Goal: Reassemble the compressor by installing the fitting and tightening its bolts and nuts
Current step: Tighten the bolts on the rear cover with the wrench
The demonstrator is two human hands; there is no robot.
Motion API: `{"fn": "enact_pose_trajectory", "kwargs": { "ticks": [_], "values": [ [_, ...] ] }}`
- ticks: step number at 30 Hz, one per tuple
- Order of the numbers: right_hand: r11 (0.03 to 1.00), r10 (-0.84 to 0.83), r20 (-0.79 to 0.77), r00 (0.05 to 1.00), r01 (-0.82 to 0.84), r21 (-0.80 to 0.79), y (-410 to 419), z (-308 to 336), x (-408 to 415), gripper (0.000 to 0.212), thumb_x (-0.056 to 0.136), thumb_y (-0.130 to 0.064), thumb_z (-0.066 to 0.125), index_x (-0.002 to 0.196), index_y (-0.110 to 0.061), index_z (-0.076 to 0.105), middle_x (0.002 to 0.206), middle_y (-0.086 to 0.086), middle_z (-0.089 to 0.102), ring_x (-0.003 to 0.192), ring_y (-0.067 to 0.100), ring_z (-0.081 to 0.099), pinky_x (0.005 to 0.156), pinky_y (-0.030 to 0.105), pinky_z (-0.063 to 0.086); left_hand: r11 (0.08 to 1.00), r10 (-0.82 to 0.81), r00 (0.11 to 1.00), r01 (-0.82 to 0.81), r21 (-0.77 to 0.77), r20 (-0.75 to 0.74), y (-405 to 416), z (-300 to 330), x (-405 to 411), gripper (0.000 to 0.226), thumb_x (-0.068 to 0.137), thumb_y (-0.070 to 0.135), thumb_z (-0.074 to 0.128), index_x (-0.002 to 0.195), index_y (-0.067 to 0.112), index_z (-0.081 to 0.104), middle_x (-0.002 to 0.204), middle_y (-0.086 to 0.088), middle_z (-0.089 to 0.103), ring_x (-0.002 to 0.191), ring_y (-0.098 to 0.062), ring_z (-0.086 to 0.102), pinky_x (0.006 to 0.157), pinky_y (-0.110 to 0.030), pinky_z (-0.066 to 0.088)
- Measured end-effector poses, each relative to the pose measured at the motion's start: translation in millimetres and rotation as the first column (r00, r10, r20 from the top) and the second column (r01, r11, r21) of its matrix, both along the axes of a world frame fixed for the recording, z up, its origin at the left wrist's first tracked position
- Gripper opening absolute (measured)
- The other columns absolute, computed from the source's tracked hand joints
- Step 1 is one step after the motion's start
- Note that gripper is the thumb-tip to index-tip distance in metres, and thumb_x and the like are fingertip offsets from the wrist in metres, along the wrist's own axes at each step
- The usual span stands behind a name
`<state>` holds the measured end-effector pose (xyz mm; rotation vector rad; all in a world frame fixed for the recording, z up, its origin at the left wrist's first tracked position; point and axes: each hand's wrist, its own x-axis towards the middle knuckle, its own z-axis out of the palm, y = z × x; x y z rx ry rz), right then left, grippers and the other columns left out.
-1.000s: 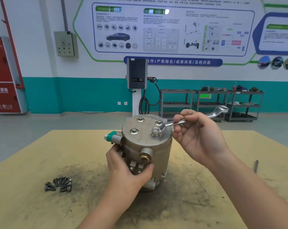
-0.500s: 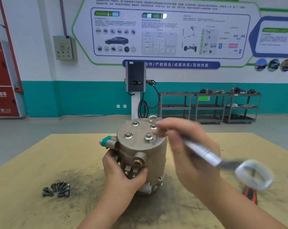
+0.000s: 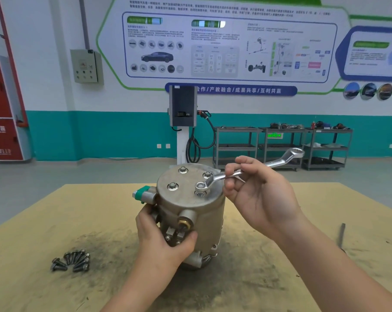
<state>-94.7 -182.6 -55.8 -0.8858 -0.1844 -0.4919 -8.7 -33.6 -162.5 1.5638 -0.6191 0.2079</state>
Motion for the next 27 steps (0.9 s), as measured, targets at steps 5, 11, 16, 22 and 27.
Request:
{"fn": "enact_pose_trajectory", "kwargs": {
  "ticks": [5, 11, 16, 22, 27],
  "values": [
    [0.961, -0.257, 0.243, 0.935, 0.273, -0.037, 7, -27, 6, 0.011, 0.074, -0.002, 0.049, 0.078, -0.012, 0.054, 0.061, 0.011, 0.06, 0.044, 0.023, 0.049, 0.047, 0.024, 0.043, 0.999, -0.002, 1.0, 0.002, 0.04, 0.01, 1, 0, -2, 0.087, 0.046, 0.054, 0.071, 0.119, 0.044, 0.024, 0.13, 0.005, 0.036, 0.121, -0.018, 0.051, 0.104, -0.042, 0.045],
    [0.185, -0.28, 0.795, 0.538, 0.843, -0.505, 40, -52, 5, 0.006, 0.087, -0.009, 0.065, 0.093, -0.01, 0.063, 0.091, 0.001, 0.06, 0.079, 0.014, 0.062, 0.07, 0.025, 0.051, 0.987, 0.158, 0.987, -0.157, -0.01, 0.032, -8, -9, 6, 0.063, 0.066, 0.051, 0.076, 0.109, 0.047, 0.03, 0.12, -0.001, 0.048, 0.111, -0.015, 0.057, 0.089, -0.038, 0.053],
    [0.184, -0.251, 0.798, 0.548, 0.837, -0.516, 44, -32, -7, 0.02, 0.087, 0.001, 0.065, 0.104, -0.007, 0.062, 0.102, 0.01, 0.065, 0.093, 0.019, 0.064, 0.084, 0.031, 0.053, 0.995, 0.096, 0.995, -0.096, -0.011, -0.035, -5, -10, 11, 0.073, 0.054, 0.057, 0.081, 0.108, 0.053, 0.031, 0.126, -0.004, 0.048, 0.115, -0.026, 0.058, 0.093, -0.051, 0.053],
    [0.88, -0.33, 0.368, 0.869, 0.425, -0.213, 29, -6, -13, 0.017, 0.095, 0.0, 0.037, 0.104, -0.014, 0.038, 0.073, 0.011, 0.067, 0.058, 0.022, 0.06, 0.063, 0.027, 0.052, 0.998, 0.034, 0.999, -0.036, 0.059, 0.039, 0, -5, 4, 0.076, 0.046, 0.059, 0.072, 0.099, 0.076, 0.021, 0.126, 0.011, 0.037, 0.119, -0.019, 0.053, 0.101, -0.044, 0.048],
    [0.966, -0.243, 0.165, 0.956, 0.253, -0.043, 18, -4, -3, 0.023, 0.093, 0.009, 0.03, 0.098, -0.012, 0.039, 0.063, 0.014, 0.062, 0.049, 0.023, 0.053, 0.052, 0.027, 0.047, 0.997, 0.011, 0.999, -0.014, 0.071, 0.053, 2, -1, 0, 0.081, 0.045, 0.06, 0.069, 0.111, 0.057, 0.022, 0.128, 0.006, 0.036, 0.122, -0.021, 0.051, 0.105, -0.045, 0.044]
  ]
}}
